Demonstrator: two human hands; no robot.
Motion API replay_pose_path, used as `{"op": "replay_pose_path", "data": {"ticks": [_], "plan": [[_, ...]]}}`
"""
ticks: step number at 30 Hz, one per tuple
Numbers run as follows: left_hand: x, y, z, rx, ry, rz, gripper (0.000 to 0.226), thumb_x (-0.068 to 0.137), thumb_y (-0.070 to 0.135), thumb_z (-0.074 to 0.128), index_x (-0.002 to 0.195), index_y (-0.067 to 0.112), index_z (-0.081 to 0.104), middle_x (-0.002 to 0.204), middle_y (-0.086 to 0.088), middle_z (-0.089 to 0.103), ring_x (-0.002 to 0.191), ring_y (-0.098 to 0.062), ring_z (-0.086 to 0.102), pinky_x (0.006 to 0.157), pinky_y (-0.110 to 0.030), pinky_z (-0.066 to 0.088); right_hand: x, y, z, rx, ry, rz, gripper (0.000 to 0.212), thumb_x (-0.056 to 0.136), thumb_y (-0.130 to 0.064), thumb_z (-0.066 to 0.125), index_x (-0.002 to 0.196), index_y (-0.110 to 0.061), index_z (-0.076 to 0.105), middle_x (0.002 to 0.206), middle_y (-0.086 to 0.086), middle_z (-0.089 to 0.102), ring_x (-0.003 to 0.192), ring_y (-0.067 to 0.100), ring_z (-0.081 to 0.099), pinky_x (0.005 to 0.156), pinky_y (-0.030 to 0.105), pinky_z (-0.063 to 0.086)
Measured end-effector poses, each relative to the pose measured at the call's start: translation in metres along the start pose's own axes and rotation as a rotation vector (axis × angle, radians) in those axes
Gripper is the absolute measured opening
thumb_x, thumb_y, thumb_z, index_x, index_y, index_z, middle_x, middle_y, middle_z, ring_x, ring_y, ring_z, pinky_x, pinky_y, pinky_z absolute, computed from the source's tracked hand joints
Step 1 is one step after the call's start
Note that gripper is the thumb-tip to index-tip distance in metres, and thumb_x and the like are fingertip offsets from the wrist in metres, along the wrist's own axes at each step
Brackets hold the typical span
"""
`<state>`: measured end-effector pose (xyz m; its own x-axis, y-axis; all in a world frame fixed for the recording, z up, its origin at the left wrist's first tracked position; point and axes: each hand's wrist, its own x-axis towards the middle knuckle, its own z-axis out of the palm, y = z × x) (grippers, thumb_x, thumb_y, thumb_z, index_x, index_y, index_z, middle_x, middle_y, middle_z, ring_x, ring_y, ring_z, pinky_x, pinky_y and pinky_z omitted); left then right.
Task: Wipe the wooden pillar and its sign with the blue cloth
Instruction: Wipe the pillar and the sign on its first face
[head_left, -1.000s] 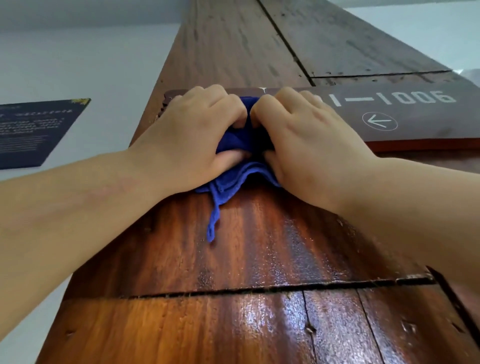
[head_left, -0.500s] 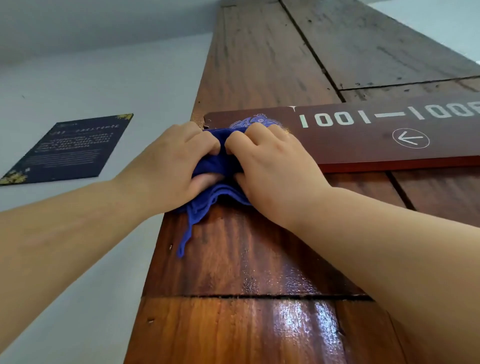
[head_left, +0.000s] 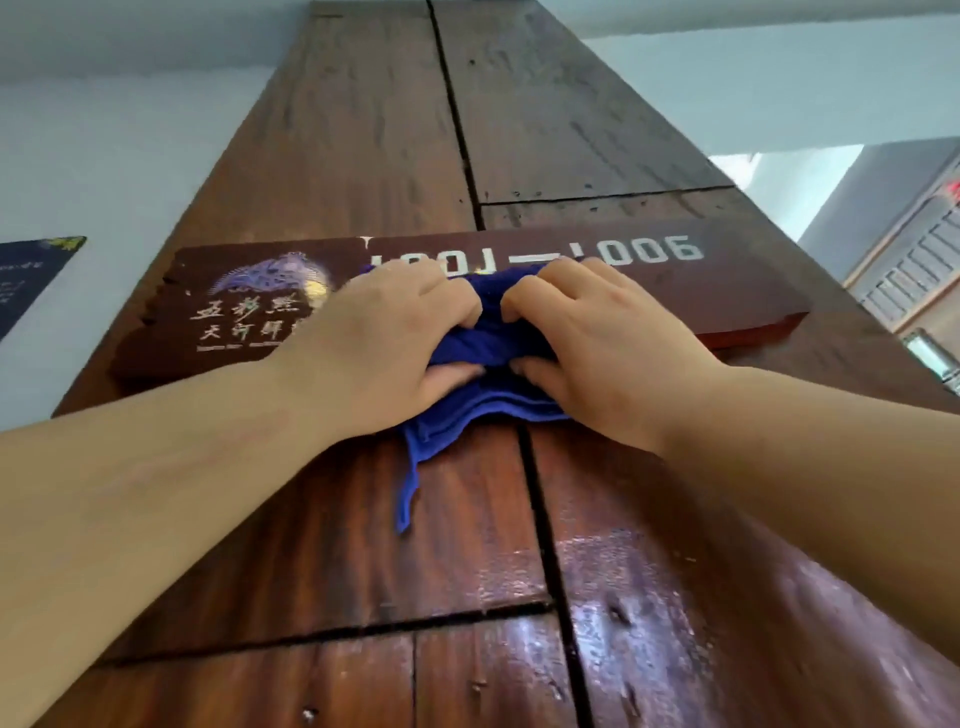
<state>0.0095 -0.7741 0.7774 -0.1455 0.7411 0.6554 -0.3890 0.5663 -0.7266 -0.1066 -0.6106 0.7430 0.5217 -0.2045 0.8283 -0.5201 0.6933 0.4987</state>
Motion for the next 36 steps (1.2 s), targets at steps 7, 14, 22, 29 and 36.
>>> {"op": "replay_pose_path", "data": {"ticks": [7,14,22,29,36], "plan": [[0.099,0.096,0.038,-0.082,0.030,0.047,0.031,0.076,0.043,0.063,0.092,0.018,0.054,0.085,0.005,0.040,0.079,-0.023,0.046,0.073,-0.039,0.042,-0.074,0.119,-0.020,-0.021,-0.013,0.084,0.037,0.080,-0.036,0.059,0.111,-0.017,0.054,0.105,0.007,0.057,0.093,0.032,0.053,0.085,0.038,0.042],[0.161,0.156,0.063,-0.114,0.029,0.050,0.031,0.077,0.041,0.059,0.095,0.017,0.053,0.083,0.002,0.042,0.081,-0.027,0.050,0.071,-0.044,0.045,-0.111,0.190,-0.030,0.048,-0.025,0.243,0.036,0.079,-0.034,0.052,0.112,-0.018,0.052,0.107,0.007,0.054,0.094,0.030,0.051,0.075,0.030,0.037],[0.166,0.159,0.045,-0.092,-0.056,0.053,0.022,0.083,0.037,0.056,0.092,0.025,0.040,0.082,0.009,0.040,0.076,-0.017,0.041,0.068,-0.039,0.044,-0.105,0.190,-0.045,0.020,-0.075,0.174,0.030,0.084,-0.031,0.046,0.112,-0.019,0.047,0.100,0.000,0.047,0.094,0.029,0.049,0.077,0.041,0.045],[0.129,0.103,-0.015,-0.016,0.003,0.043,0.026,0.079,0.043,0.048,0.095,0.023,0.048,0.084,0.009,0.047,0.076,-0.024,0.056,0.063,-0.038,0.045,-0.058,0.138,-0.054,0.029,0.110,0.049,0.034,0.086,-0.030,0.043,0.114,-0.013,0.052,0.104,0.008,0.055,0.092,0.032,0.052,0.078,0.037,0.043],[0.032,0.006,-0.067,0.055,-0.093,-0.134,0.024,0.078,0.040,0.050,0.095,0.023,0.050,0.085,0.005,0.054,0.075,-0.020,0.055,0.064,-0.037,0.045,0.028,0.024,-0.035,0.045,0.174,-0.072,0.035,0.085,-0.033,0.045,0.112,-0.016,0.056,0.103,0.007,0.060,0.092,0.033,0.056,0.079,0.044,0.049]]}}
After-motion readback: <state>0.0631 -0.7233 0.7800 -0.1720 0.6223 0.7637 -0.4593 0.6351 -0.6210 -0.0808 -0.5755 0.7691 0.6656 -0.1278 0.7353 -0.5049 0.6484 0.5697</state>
